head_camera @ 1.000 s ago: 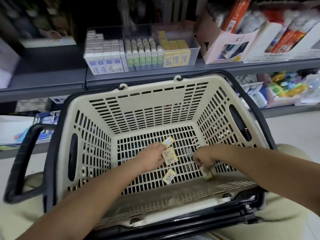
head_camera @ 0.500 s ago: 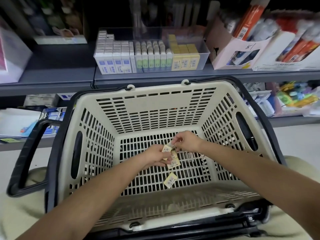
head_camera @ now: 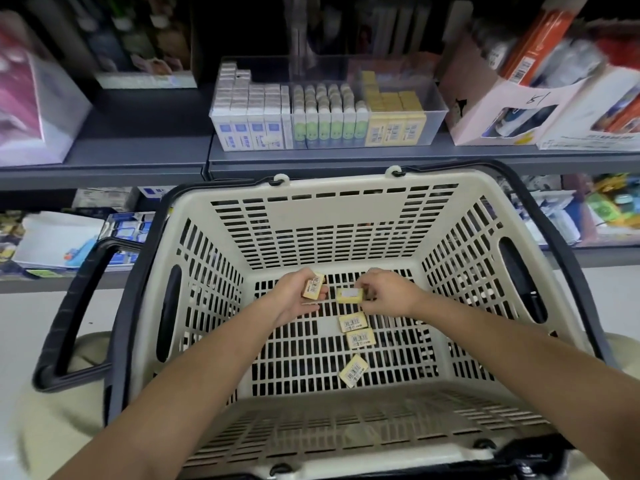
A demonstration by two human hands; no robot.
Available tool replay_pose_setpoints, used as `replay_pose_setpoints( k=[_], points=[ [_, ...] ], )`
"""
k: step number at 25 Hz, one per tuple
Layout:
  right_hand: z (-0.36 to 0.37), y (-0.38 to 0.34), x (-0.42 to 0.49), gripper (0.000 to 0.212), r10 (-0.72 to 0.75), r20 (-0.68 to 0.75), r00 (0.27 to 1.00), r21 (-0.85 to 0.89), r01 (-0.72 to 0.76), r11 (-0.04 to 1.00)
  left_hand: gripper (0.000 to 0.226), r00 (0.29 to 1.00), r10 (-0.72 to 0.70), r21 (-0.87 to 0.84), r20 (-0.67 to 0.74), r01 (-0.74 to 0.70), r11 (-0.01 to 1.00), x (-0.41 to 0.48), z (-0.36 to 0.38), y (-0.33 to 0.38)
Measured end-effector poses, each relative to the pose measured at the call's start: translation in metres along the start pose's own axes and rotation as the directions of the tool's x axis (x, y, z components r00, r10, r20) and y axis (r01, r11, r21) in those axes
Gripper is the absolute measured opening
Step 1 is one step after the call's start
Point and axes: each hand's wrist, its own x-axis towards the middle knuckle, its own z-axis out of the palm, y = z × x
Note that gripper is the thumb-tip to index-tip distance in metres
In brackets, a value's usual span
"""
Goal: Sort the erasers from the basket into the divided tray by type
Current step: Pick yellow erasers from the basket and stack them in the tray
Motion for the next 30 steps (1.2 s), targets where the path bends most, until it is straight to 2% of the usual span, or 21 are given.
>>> replay_pose_setpoints(
  k=[2,3,8,11,12,13,15,16,17,19,22,25,27,30],
  points=[
    [-0.008,-0.012,0.001,0.023,0.010,-0.001,1.000,0.238,-0.010,0.971,0.023,0.999,-0.012,0.016,0.049,0.011,1.000,-0.001,0.003,0.000],
    [-0.011,-0.018,0.002,0.018,0.007,-0.011,1.000,0.305,-0.003,0.952,0.023,0.996,-0.025,0.027,0.088,0.023,0.999,-0.002,0.006,-0.001],
    [-0.006,-0.032,0.007,0.008,0.086,-0.060,0.994,0.514,-0.043,0.856,0.028,0.956,-0.085,-0.020,0.282,0.094,0.995,-0.010,0.014,-0.003],
    [-0.009,-0.030,0.010,0.003,0.140,-0.065,0.988,0.652,-0.064,0.755,0.032,0.957,-0.059,-0.018,0.283,0.067,0.998,-0.010,0.009,0.000],
    [-0.009,-0.026,0.010,0.007,0.157,-0.059,0.986,0.646,-0.083,0.759,0.031,0.966,-0.049,-0.032,0.255,0.059,0.998,-0.010,0.008,0.000],
    [-0.009,-0.021,0.008,0.013,0.153,-0.031,0.988,0.551,-0.110,0.827,0.028,0.976,-0.046,-0.050,0.215,0.058,0.997,-0.009,0.008,-0.002],
    [0.000,-0.011,0.003,0.041,0.094,0.130,0.987,0.118,-0.109,0.987,0.027,0.988,-0.050,-0.068,0.145,0.060,0.996,-0.007,0.006,-0.005],
    [0.008,-0.007,-0.001,0.058,0.071,0.228,0.971,-0.085,-0.053,0.995,0.027,0.990,-0.053,-0.063,0.130,0.062,0.996,-0.006,0.005,-0.005],
    [0.016,-0.005,-0.004,0.071,0.056,0.293,0.954,-0.218,0.010,0.976,0.027,0.991,-0.057,-0.057,0.125,0.065,0.996,-0.006,0.004,-0.006],
    [0.027,-0.005,-0.009,0.082,0.011,0.309,0.951,-0.344,0.101,0.934,0.030,0.990,-0.069,-0.030,0.121,0.073,0.997,-0.005,0.003,-0.006],
    [0.028,-0.006,-0.009,0.078,-0.063,0.249,0.966,-0.360,0.152,0.921,0.042,0.995,-0.062,0.054,0.080,0.058,0.997,-0.003,0.002,-0.008],
    [0.017,-0.013,-0.007,0.076,-0.125,0.217,0.968,-0.220,0.173,0.960,0.036,0.995,-0.086,0.193,0.045,0.076,0.978,-0.003,0.001,-0.008],
    [0.010,-0.021,-0.005,0.072,-0.165,0.179,0.970,-0.100,0.185,0.978,0.036,0.980,-0.163,0.225,0.111,0.135,0.965,-0.008,0.001,-0.007],
    [0.005,-0.026,-0.003,0.068,-0.152,0.129,0.980,0.064,0.145,0.987,0.058,0.957,-0.194,0.170,0.213,0.160,0.972,-0.012,0.000,-0.004]
  ],
)
